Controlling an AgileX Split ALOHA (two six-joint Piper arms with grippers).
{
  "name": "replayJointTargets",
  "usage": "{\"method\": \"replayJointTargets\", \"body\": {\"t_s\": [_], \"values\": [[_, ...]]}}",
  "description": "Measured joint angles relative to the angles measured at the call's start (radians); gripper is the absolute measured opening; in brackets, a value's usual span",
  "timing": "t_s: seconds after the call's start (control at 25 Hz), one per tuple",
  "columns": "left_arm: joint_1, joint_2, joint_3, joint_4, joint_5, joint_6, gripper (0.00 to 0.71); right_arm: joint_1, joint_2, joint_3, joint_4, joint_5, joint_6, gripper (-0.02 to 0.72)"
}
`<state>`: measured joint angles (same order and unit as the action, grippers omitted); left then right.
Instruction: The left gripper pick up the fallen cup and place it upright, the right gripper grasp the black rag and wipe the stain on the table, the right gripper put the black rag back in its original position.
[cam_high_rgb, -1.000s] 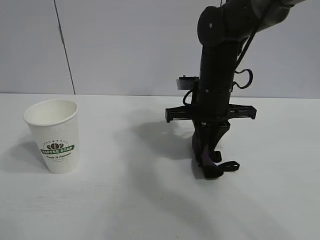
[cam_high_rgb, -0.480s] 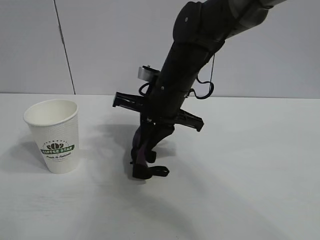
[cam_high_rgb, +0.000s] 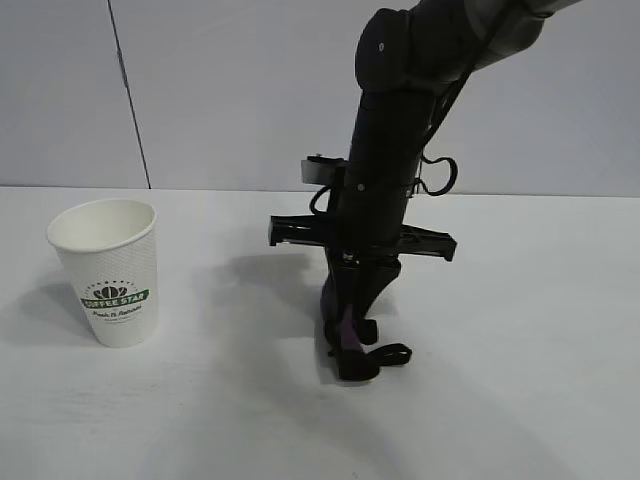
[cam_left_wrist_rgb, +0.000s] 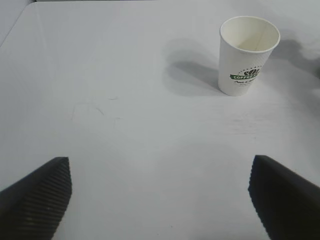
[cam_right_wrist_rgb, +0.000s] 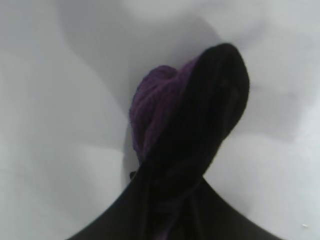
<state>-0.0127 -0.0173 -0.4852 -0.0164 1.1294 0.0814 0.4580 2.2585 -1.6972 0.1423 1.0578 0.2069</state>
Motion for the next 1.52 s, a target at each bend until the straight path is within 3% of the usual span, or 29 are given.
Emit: {"method": "replayJointTargets", "body": {"t_s": [0.12, 0.36, 0.44, 0.6, 0.68, 1.12, 1.52], "values": [[0.0, 0.0, 0.0, 0.0, 0.0, 0.0, 0.694, -0.009, -0.001, 0.0, -0.031, 0.019, 0.009, 0.085], [0.0, 0.0, 0.0, 0.0, 0.0, 0.0, 0.694, -0.014, -0.001, 0.0, -0.034, 0.009, 0.013, 0.101], [0.0, 0.0, 0.0, 0.0, 0.0, 0.0, 0.694, -0.014, -0.001, 0.0, -0.034, 0.005, 0.013, 0.188], [0.0, 0.0, 0.0, 0.0, 0.0, 0.0, 0.694, -0.014, -0.002, 0.0, -0.034, 0.005, 0.013, 0.509], [0.0, 0.0, 0.0, 0.0, 0.0, 0.0, 0.694, -0.014, -0.012, 0.0, -0.034, 0.005, 0.014, 0.579], [0.0, 0.0, 0.0, 0.0, 0.0, 0.0, 0.694, -0.014, -0.336, 0.0, -0.061, -0.005, 0.014, 0.574], [0.0, 0.0, 0.0, 0.0, 0.0, 0.0, 0.694, -0.014, -0.776, 0.0, -0.055, 0.091, 0.016, 0.568]]}}
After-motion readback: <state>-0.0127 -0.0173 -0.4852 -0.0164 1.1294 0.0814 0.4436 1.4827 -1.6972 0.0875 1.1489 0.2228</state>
